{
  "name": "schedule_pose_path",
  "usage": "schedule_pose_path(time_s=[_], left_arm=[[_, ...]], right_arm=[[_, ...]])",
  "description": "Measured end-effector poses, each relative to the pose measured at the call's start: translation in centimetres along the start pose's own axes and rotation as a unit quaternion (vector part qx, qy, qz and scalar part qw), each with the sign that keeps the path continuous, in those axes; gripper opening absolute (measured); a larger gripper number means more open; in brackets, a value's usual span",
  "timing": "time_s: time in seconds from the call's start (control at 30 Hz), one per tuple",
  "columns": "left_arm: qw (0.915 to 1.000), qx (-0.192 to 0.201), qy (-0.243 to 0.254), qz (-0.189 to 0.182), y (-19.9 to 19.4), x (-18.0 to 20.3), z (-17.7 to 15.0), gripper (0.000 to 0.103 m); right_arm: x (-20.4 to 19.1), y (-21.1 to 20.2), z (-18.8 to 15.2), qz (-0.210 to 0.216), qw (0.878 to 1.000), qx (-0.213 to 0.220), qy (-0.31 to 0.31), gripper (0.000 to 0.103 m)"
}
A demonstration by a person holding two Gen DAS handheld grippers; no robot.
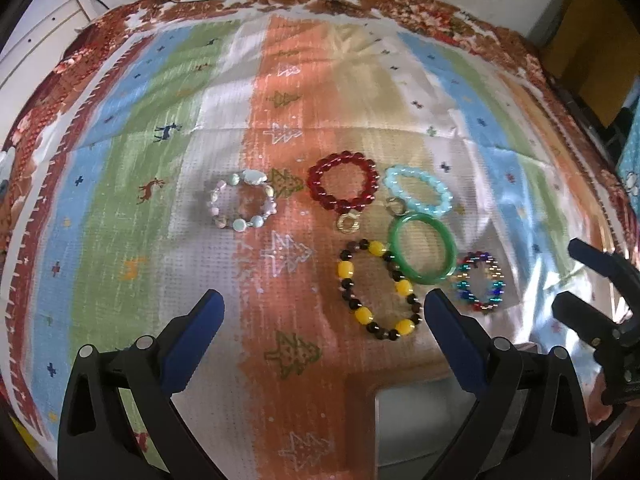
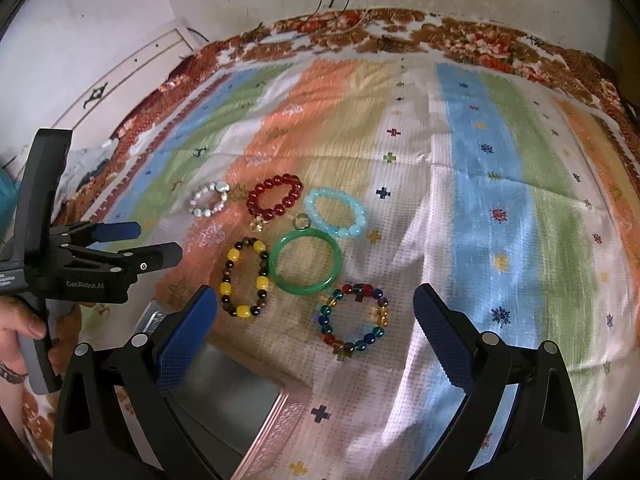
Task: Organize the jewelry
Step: 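Reach left tool to yellow-black bracelet while right tool reaches green jade bangle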
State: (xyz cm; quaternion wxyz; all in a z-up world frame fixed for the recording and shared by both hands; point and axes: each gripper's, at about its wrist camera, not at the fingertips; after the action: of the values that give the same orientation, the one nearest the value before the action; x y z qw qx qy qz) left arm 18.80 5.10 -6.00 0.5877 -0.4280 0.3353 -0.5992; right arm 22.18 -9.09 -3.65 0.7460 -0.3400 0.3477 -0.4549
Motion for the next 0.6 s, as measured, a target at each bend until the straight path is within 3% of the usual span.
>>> schedule_pose_path(time_s=[0.6], left_arm=[[0.9972,-0.060,-0.026,-0.036,3.9,-1.1,1.9,0.088]], right_arm=[[1.4,5.0,1.7,0.014,0.997,-0.075,0.007,0.099]])
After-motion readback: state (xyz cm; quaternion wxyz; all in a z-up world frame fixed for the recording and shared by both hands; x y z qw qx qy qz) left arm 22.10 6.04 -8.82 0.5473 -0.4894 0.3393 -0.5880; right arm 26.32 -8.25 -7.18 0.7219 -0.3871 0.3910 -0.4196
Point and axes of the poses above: each gripper's, at about its wrist camera, not at the fingertips, and y roughly the way its jaws point, x to its right, z to its top, and after that the axes turned 2 degrees about y, right-handed
